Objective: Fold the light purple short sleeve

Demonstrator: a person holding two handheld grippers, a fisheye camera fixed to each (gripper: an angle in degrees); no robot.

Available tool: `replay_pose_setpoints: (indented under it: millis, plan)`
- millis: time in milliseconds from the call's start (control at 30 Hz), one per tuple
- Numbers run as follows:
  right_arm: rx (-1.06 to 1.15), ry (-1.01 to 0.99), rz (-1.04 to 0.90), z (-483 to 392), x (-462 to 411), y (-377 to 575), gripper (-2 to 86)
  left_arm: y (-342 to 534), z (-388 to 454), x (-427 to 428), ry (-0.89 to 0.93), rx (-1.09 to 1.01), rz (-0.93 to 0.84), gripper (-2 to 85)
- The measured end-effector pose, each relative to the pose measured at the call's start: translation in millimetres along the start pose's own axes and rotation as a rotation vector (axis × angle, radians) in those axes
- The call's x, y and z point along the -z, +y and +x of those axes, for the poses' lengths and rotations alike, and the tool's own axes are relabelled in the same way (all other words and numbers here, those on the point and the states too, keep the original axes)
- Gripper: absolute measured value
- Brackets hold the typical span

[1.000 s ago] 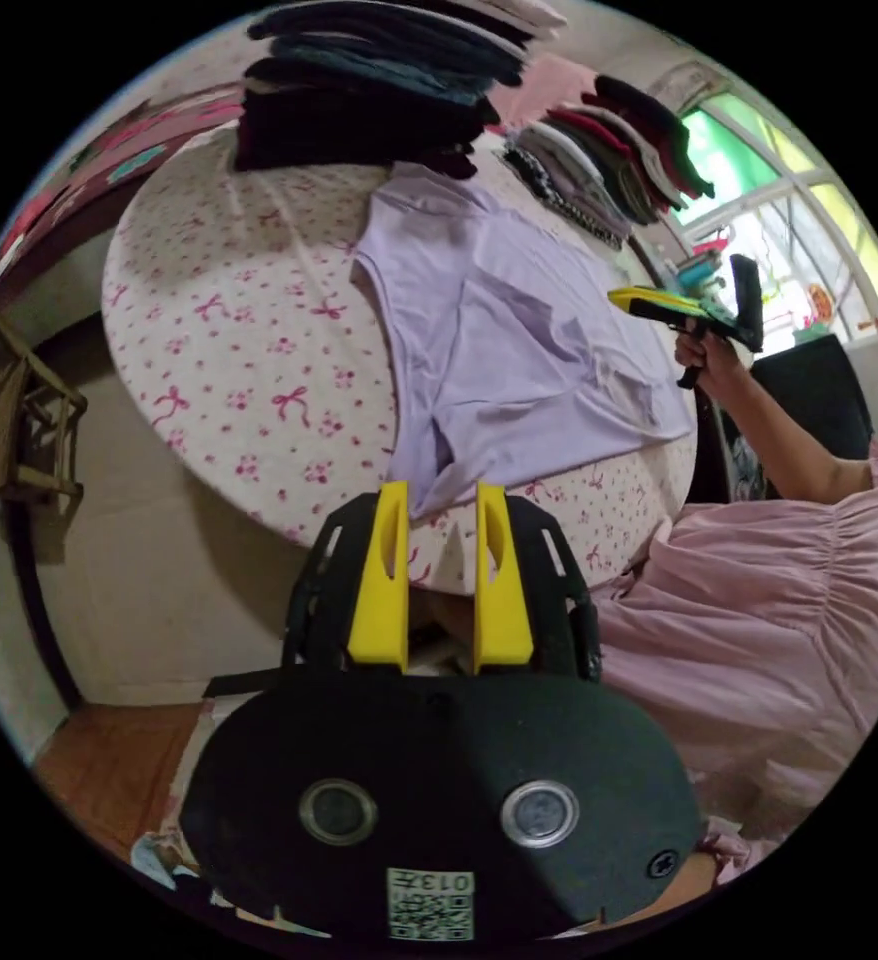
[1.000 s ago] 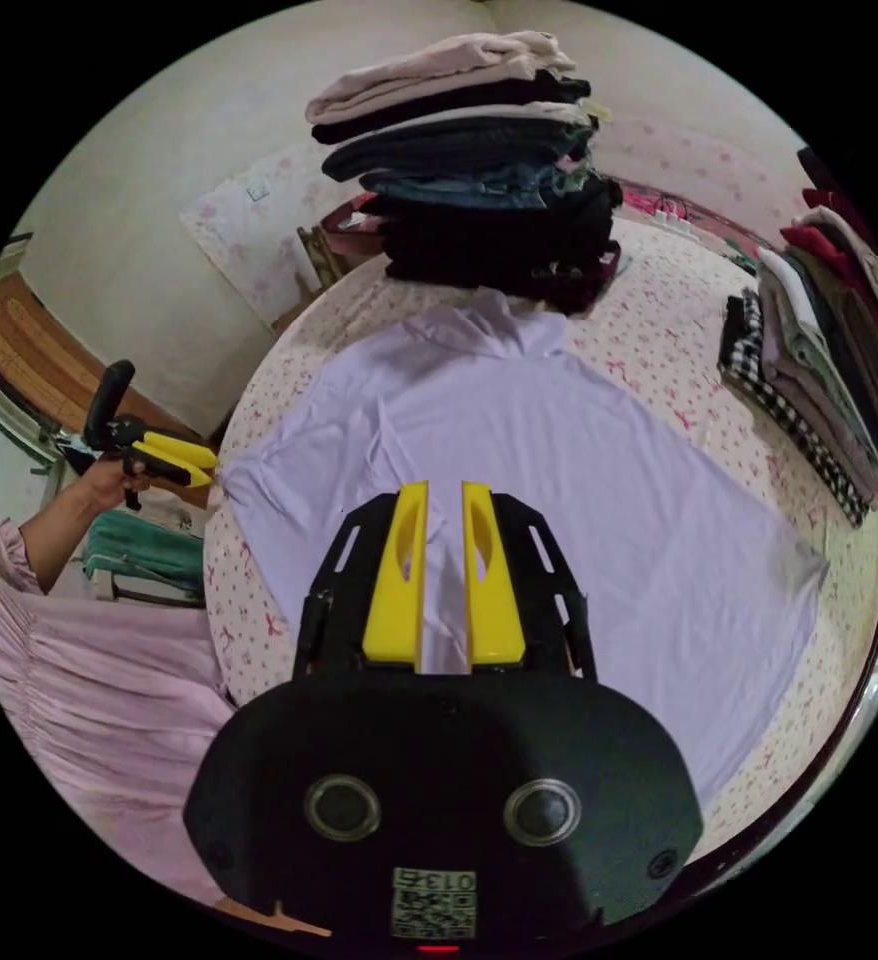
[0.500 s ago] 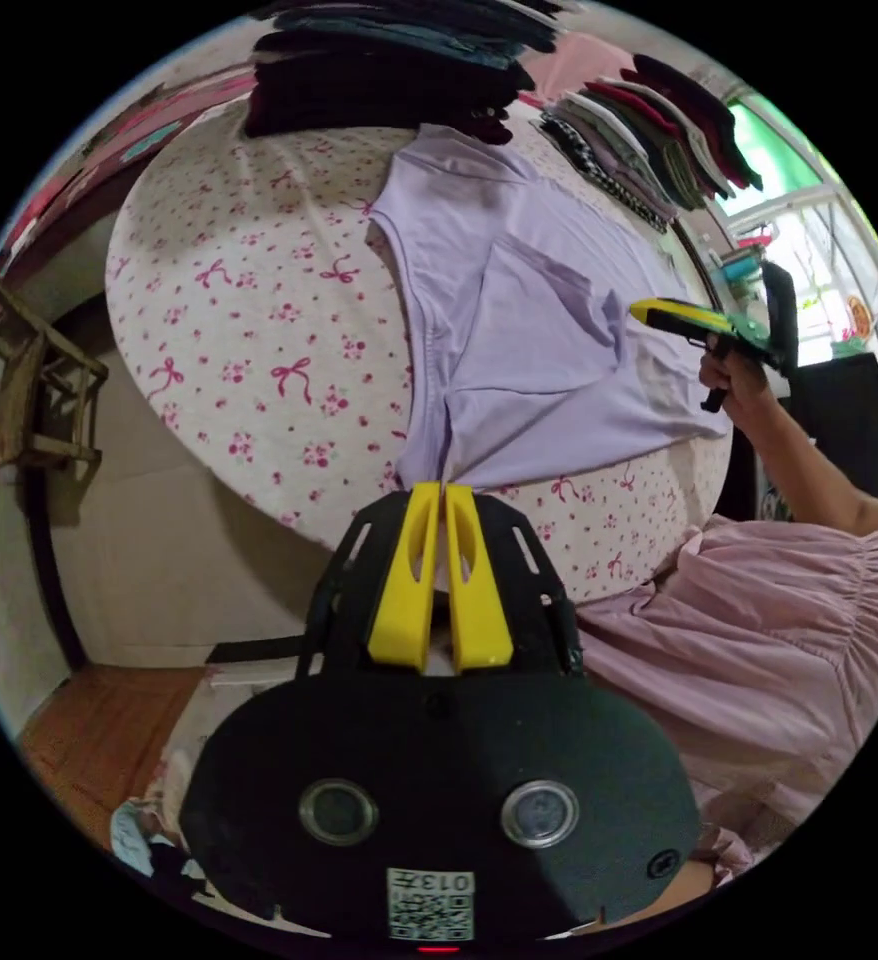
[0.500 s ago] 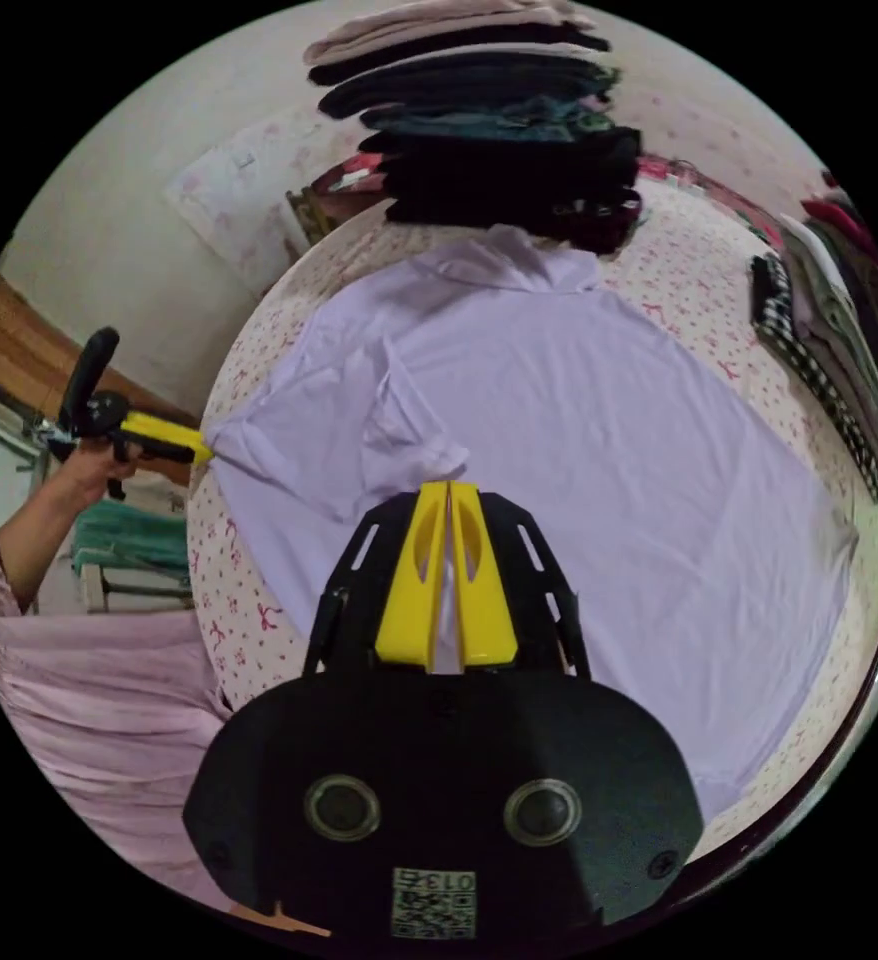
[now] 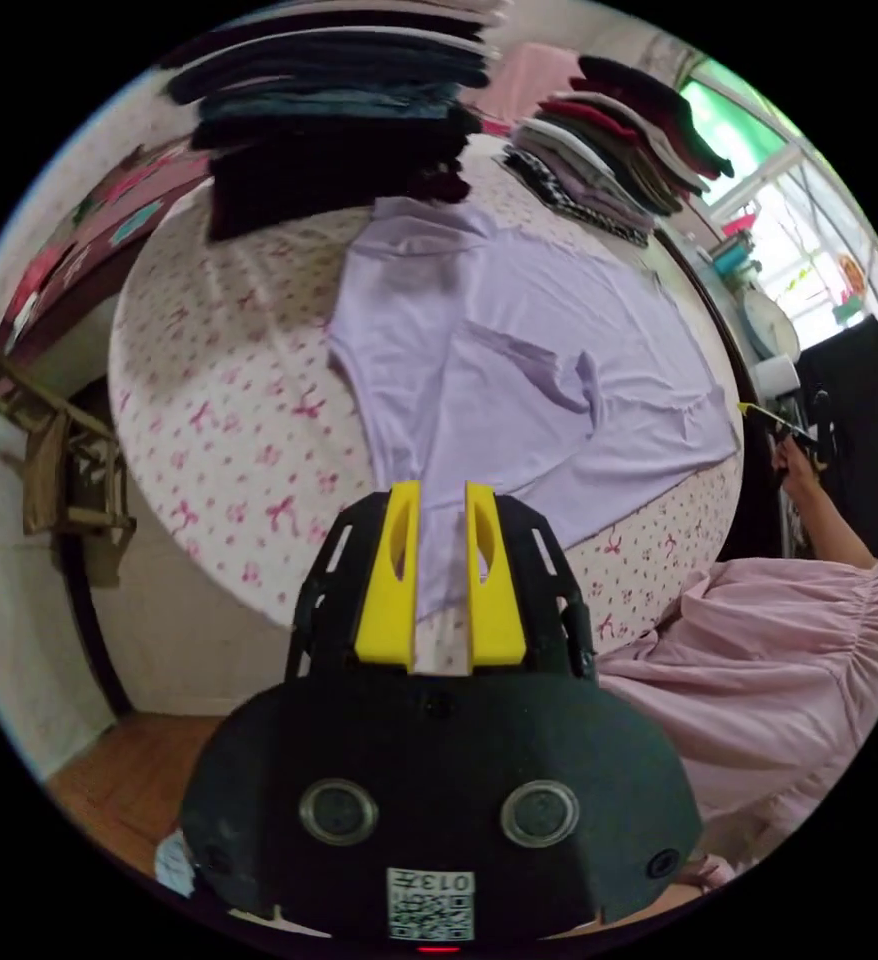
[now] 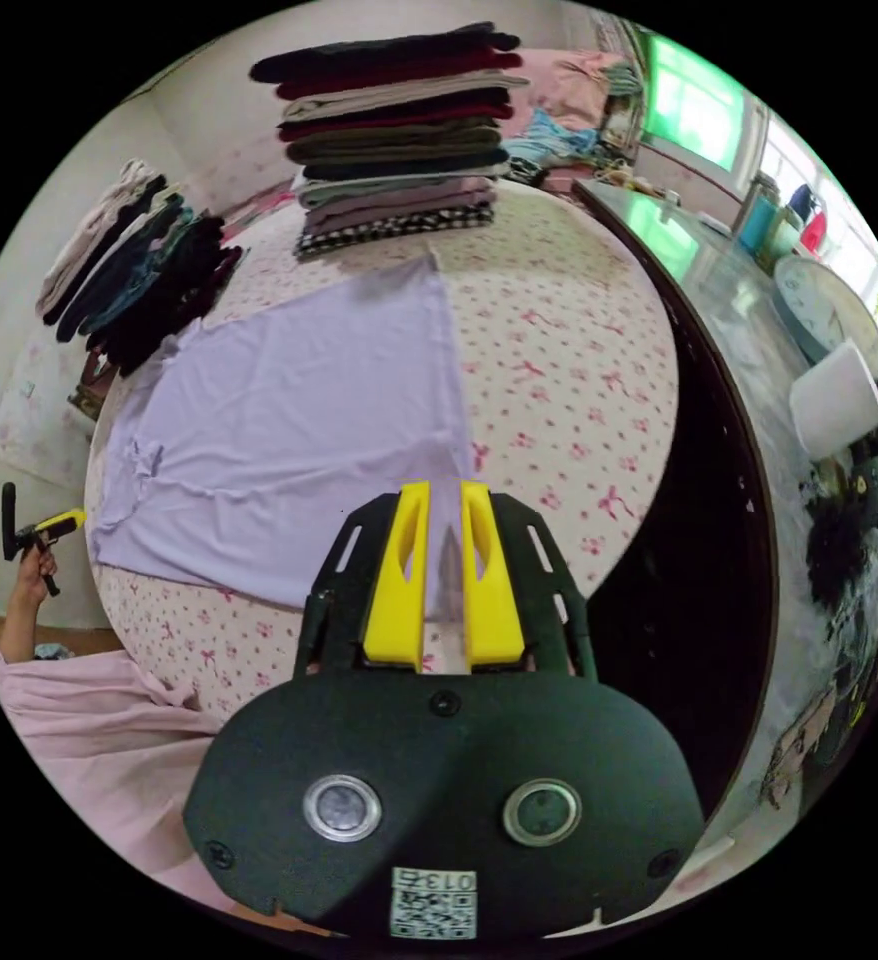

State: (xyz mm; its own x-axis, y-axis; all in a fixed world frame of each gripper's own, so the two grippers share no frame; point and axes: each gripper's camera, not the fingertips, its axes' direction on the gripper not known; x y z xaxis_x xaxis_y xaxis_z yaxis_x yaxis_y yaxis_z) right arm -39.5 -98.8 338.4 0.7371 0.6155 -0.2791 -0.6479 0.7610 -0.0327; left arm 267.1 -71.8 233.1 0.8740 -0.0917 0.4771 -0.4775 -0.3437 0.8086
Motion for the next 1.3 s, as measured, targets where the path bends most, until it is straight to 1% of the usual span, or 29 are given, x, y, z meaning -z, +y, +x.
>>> replay_pose_setpoints:
  millis: [100, 167, 300, 367, 433, 467, 600, 700, 767, 867, 933, 1000, 1100, 1167, 1300]
  plan:
    - [0.0, 0.018, -0.002, 30, 13, 5, 6.9, -40, 46, -23, -0.059, -0.107, -0.037, 8.0]
    - [0.039, 0.007, 0.009, 37, 18, 2, 7.4, -66, 75, -37, -0.093, -0.165, -0.05, 8.9]
    - [0.127, 0.01, -0.037, 48, 17, -10, 6.5, -95, 108, -56, -0.119, -0.236, -0.095, 9.1]
    - [0.153, 0.009, -0.081, 55, 15, -12, 3.9, -107, 122, -74, -0.146, -0.271, -0.159, 6.8]
    - [0.201, 0.063, -0.1, 61, 24, -8, 1.8, -108, 133, -76, -0.192, -0.313, -0.145, 2.2]
    - [0.205, 0.07, -0.096, 63, 27, -6, 1.6, -110, 137, -77, -0.201, -0.319, -0.157, 1.4]
    - [0.165, 0.039, 0.018, 92, 65, 5, 0.9, -107, 145, -64, -0.244, -0.313, -0.094, 0.6]
    - [0.127, 0.018, 0.052, 115, 78, 11, 1.1, -104, 139, -54, -0.254, -0.266, -0.018, 0.9]
    - [0.116, 0.019, 0.031, 126, 75, 14, 1.7, -108, 126, -65, -0.221, -0.207, -0.064, 2.3]
    - [0.043, 0.04, -0.015, 148, 77, 19, 3.2, -103, 105, -55, -0.197, -0.119, -0.045, 4.8]
    - [0.001, 0.021, 0.047, 167, 102, 31, 4.1, -92, 86, -41, -0.204, -0.06, -0.033, 6.0]
    - [-0.016, 0.015, 0.051, 180, 118, 43, 4.9, -73, 62, -26, -0.2, 0.017, -0.015, 7.1]
    - [-0.04, -0.008, 0.035, 200, 134, 69, 5.9, -32, 15, -3, -0.113, 0.179, 0.021, 9.5]
    - [-0.065, -0.013, 0.026, 210, 141, 87, 6.6, 3, -17, 8, -0.016, 0.291, 0.058, 11.2]
    - [-0.136, -0.048, -0.007, 228, 144, 122, 7.8, 32, -38, 2, 0.042, 0.344, 0.038, 13.0]
